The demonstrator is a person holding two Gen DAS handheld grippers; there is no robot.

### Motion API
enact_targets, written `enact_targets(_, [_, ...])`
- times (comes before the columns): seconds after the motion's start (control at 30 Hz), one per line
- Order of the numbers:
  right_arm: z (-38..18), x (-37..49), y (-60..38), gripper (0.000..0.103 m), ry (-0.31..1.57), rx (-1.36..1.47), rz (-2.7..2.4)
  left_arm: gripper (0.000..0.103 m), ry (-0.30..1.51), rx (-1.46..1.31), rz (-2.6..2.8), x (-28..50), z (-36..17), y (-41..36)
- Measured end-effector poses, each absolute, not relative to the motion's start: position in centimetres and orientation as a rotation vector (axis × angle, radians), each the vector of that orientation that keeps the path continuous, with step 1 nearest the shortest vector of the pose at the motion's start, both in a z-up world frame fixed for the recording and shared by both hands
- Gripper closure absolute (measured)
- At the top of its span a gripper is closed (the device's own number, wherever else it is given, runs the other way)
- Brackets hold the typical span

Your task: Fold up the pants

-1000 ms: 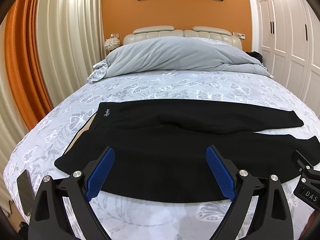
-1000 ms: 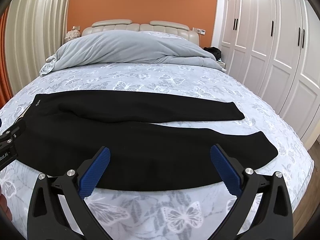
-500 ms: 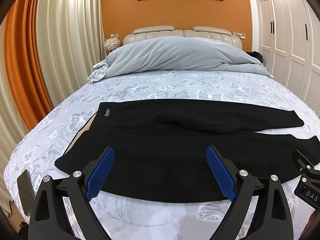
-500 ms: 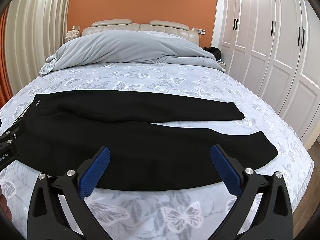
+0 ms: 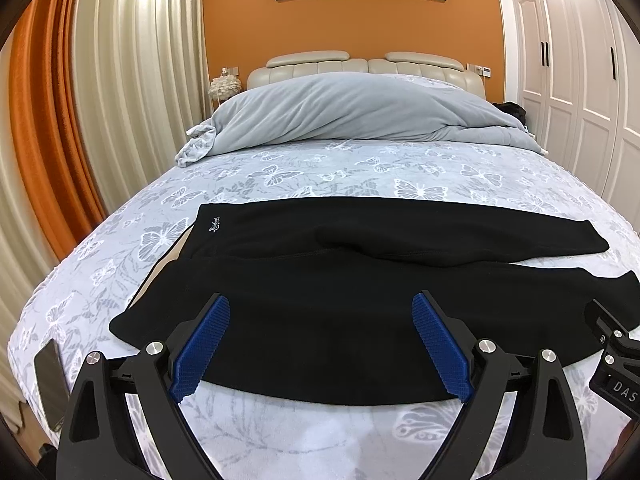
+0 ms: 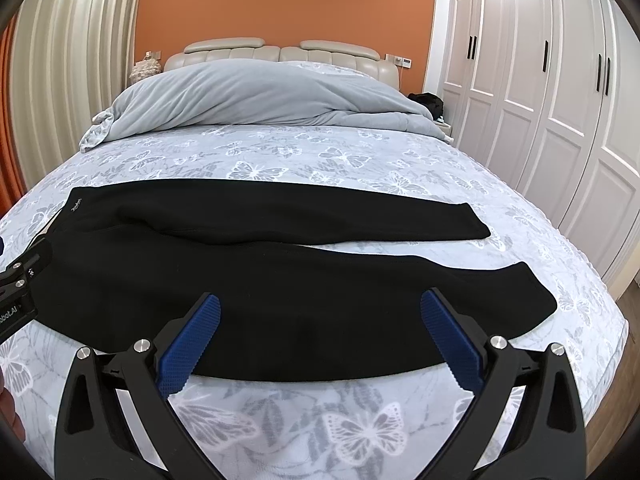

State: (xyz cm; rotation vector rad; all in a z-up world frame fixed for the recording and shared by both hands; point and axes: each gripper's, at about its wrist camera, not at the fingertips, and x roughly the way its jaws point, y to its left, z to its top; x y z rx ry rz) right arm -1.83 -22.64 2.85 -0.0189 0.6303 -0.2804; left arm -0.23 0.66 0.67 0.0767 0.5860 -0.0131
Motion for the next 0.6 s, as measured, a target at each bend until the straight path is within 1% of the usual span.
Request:
enact_targets(0.47, [2.9,-1.8,-22.6,0.005,0.631,-0.02,-0.28,0.012,0.589,0.076,-0.011,-0.2,0.7,0.5])
enact_targets(0.6, [3.1,-1.6,-23.6,0.005,0.648,-0.006,-0.256,0.011,0.647,0.025,-0.056,0.5,0.6,1.7])
